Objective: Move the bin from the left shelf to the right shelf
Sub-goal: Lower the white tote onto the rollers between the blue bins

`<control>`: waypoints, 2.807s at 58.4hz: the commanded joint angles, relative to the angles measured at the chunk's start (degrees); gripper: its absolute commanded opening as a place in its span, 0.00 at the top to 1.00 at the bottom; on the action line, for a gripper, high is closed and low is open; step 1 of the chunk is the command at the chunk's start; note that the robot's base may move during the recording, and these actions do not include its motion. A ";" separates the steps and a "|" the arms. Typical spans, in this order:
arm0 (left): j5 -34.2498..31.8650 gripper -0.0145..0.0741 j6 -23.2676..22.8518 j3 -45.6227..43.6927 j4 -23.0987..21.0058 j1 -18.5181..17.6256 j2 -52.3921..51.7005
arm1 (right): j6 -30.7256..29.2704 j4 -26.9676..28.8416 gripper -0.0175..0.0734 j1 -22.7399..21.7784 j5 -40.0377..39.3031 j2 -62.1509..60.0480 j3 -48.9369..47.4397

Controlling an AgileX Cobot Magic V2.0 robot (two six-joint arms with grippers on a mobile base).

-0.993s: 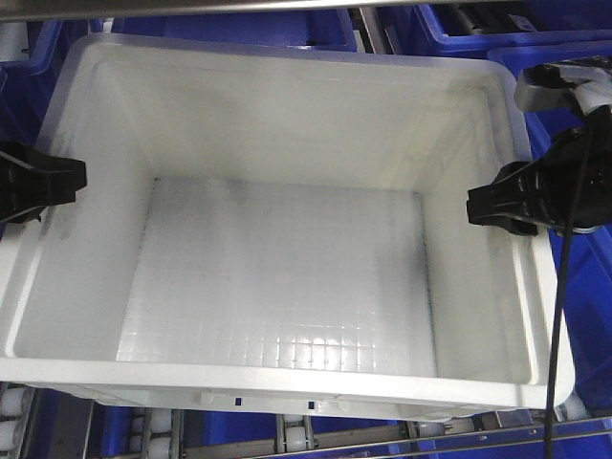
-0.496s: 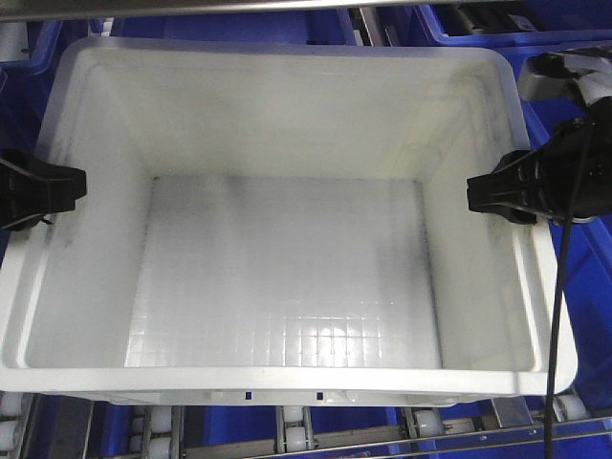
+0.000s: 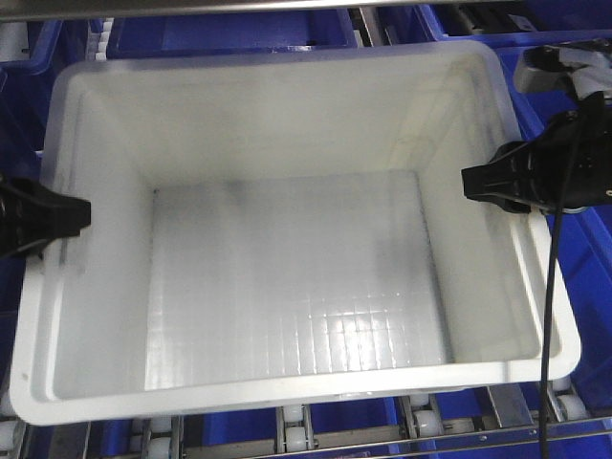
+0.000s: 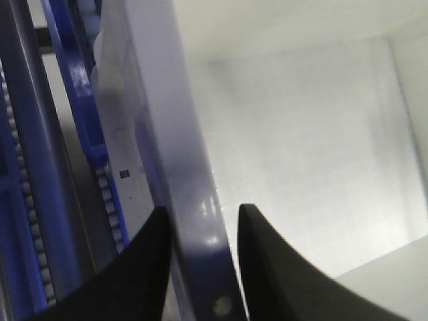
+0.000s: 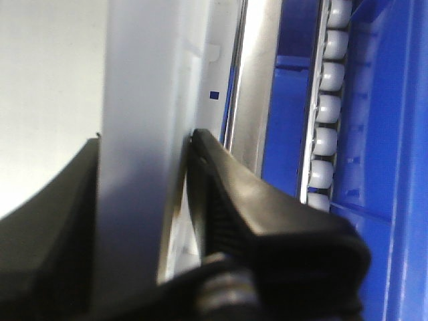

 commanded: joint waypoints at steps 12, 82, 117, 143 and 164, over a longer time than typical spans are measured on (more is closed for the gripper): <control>-4.67 0.84 1.52 -1.25 -6.66 -0.93 -1.45 | -1.86 6.42 0.81 0.61 -7.03 -0.24 -2.71; -8.58 0.79 1.42 -1.25 -3.52 -0.93 -1.45 | -1.86 5.15 0.79 0.61 -3.75 1.55 -2.71; -9.33 0.49 1.42 -1.25 -2.19 -0.93 -1.45 | -1.86 3.62 0.40 0.61 -4.00 1.55 -2.71; -11.81 0.46 1.42 -1.25 -2.10 -0.93 -1.45 | -1.82 2.02 0.23 0.61 -4.56 1.55 -2.71; -12.22 0.46 1.47 -1.45 -2.04 -0.93 -1.52 | -1.82 1.93 0.23 0.61 -5.95 1.55 -2.71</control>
